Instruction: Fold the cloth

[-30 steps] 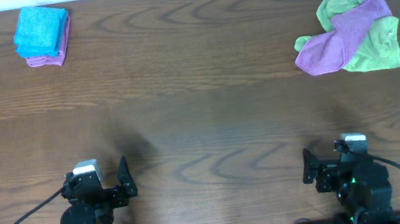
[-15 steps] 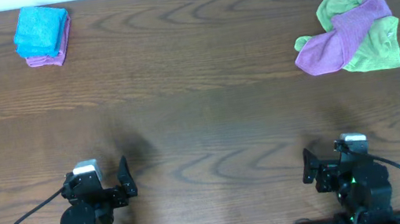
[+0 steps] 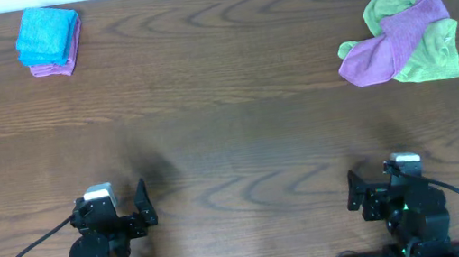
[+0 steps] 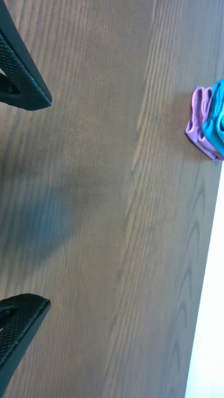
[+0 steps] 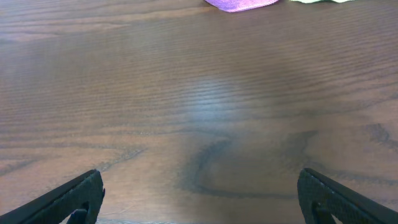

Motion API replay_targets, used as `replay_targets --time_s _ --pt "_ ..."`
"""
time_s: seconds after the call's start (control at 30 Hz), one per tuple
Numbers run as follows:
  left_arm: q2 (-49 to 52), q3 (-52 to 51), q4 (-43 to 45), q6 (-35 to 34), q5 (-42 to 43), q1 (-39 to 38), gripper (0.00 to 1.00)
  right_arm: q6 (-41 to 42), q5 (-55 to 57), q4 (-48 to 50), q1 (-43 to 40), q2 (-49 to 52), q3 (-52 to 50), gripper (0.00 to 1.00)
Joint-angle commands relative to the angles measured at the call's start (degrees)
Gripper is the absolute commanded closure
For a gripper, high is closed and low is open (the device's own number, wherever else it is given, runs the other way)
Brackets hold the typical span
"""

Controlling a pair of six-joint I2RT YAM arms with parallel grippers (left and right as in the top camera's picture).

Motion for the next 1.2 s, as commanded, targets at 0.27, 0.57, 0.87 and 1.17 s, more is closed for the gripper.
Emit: replay_targets --time_s 0.27,0.57,0.87,1.17 --pt "-0.4 -1.1 -0.1 0.4 0.4 0.1 0.05 0.6 -0.2 0.1 0.9 -0.6 -0.5 0.01" --pt "-0.4 -1.1 -0.1 0.4 0.4 0.1 0.05 3.3 1.4 21.6 0.7 -0.5 -0.5 0.01" --pt "-0.4 -1.1 -0.1 0.4 0.4 0.1 0.05 5.8 6.4 36.1 -9.6 14.3 -0.4 0.01" --pt "-0.4 -1.1 -0.1 0.4 0.4 0.1 0.05 5.6 -8.3 54.7 -28.2 50.3 9.6 0.01"
